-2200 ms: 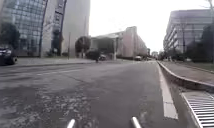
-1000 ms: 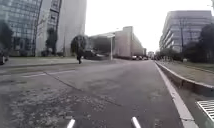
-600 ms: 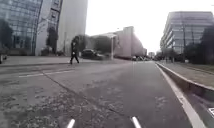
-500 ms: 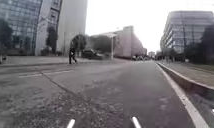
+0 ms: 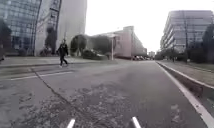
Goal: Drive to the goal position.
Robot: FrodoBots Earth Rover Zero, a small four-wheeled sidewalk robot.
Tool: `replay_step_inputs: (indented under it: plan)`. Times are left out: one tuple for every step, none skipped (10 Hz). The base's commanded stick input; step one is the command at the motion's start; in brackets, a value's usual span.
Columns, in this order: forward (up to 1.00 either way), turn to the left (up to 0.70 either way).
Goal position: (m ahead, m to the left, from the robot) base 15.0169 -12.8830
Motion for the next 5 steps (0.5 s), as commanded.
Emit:
replay_step_inputs:
  plan:
    - [0.7,0.0]
    - [0.7,0.0]
    - [0.7,0.0]
    - [0.7,0.0]
    - [0.7,0.0]
